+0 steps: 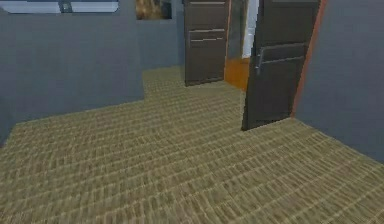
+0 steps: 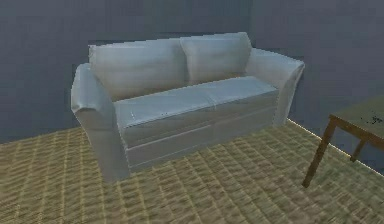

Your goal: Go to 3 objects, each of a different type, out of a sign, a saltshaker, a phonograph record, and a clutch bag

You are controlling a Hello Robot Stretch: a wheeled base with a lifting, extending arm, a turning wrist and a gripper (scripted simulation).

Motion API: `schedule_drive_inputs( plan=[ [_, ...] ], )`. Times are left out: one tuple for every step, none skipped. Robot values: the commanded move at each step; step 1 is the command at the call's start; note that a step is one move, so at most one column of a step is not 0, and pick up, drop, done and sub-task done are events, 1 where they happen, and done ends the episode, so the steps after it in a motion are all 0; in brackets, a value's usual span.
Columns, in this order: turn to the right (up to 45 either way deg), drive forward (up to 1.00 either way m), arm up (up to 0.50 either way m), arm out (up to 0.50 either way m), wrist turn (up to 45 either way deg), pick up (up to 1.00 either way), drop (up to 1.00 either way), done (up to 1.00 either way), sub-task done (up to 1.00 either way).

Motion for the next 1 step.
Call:
schedule_drive_inputs(
  plan=[
    [0.0,1.00,0.00,0.00,0.0,0.00,0.00,0.00,0.00]
  ],
)
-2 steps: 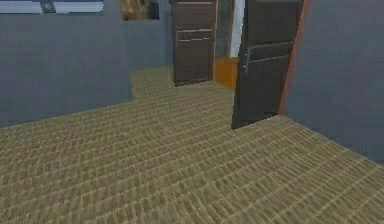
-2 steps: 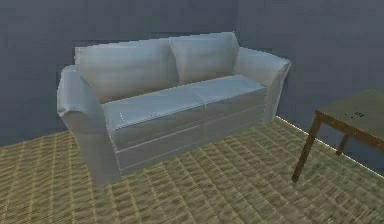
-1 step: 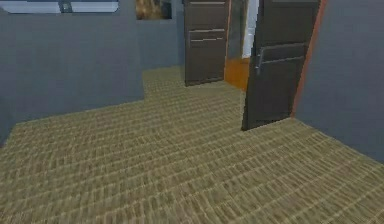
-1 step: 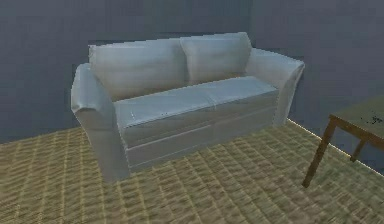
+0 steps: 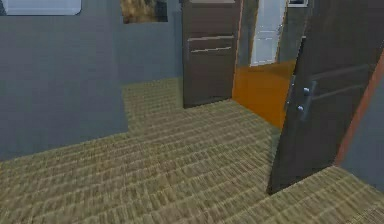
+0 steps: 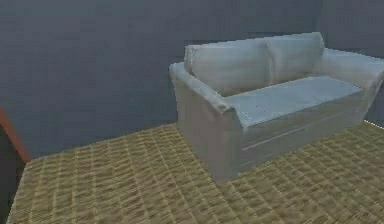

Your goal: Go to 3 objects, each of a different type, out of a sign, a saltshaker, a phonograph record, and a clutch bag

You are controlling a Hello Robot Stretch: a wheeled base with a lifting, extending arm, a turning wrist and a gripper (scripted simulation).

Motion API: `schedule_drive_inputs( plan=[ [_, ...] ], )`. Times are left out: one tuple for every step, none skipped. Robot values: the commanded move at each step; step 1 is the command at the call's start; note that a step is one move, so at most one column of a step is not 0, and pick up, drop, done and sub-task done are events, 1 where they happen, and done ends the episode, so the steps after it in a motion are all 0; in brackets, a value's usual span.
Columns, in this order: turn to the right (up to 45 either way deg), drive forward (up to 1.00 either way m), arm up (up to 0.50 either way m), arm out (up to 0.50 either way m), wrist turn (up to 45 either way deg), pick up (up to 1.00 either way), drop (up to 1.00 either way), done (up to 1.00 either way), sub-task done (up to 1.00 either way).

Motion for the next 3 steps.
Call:
schedule_drive_inputs(
  plan=[
    [0.0,1.00,0.00,0.00,0.0,0.00,0.00,0.00,0.00],
    [0.0,0.35,0.00,0.00,0.0,0.00,0.00,0.00,0.00],
    [30.0,0.00,0.00,0.00,0.0,0.00,0.00,0.00,0.00]
  ],
)
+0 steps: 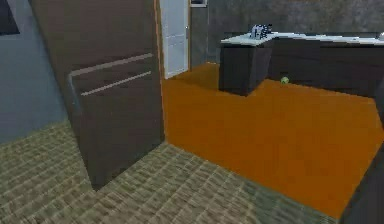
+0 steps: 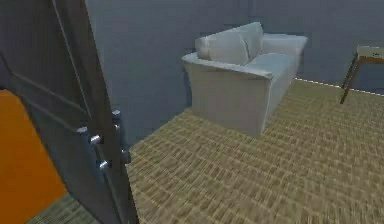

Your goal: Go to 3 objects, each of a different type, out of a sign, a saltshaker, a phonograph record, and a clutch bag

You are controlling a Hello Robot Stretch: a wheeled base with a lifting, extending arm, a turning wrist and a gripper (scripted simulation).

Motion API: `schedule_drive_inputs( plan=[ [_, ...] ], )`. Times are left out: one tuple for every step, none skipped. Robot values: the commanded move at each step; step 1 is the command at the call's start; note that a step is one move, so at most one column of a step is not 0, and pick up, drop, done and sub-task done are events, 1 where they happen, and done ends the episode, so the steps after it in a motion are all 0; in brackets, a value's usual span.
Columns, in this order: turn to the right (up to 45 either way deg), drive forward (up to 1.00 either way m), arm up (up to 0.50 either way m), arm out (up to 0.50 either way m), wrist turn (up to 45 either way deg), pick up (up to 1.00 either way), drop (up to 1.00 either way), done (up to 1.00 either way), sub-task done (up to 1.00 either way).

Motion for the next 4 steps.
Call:
schedule_drive_inputs(
  plan=[
    [0.0,0.85,0.00,0.00,0.0,0.00,0.00,0.00,0.00],
    [42.0,0.00,0.00,0.00,0.0,0.00,0.00,0.00,0.00],
    [0.0,1.00,0.00,0.00,0.0,0.00,0.00,0.00,0.00],
    [0.0,1.00,0.00,0.00,0.0,0.00,0.00,0.00,0.00]
  ],
)
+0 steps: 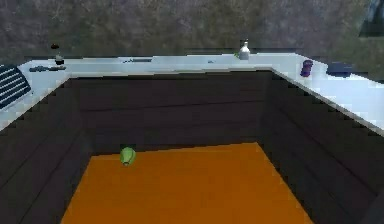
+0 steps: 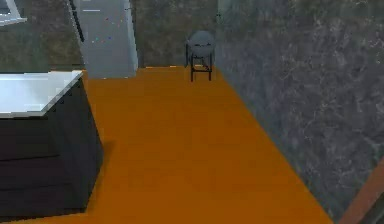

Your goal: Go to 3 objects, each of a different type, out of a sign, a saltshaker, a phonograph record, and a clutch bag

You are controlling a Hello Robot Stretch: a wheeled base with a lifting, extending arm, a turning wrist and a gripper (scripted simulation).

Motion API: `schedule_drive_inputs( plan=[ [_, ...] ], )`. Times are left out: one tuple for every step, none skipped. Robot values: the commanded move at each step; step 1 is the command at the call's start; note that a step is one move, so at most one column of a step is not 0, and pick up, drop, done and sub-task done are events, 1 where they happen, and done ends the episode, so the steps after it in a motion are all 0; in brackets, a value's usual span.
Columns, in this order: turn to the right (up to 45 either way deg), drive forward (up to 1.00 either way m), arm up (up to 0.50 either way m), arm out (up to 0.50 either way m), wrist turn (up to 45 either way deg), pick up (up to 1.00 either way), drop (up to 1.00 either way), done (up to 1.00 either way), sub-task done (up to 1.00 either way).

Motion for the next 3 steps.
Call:
schedule_drive_inputs(
  plan=[
    [0.0,1.00,0.00,0.00,0.0,0.00,0.00,0.00,0.00],
    [6.0,0.00,0.00,0.00,0.0,0.00,0.00,0.00,0.00],
    [0.0,0.30,0.00,0.00,0.0,0.00,0.00,0.00,0.00]
  ],
)
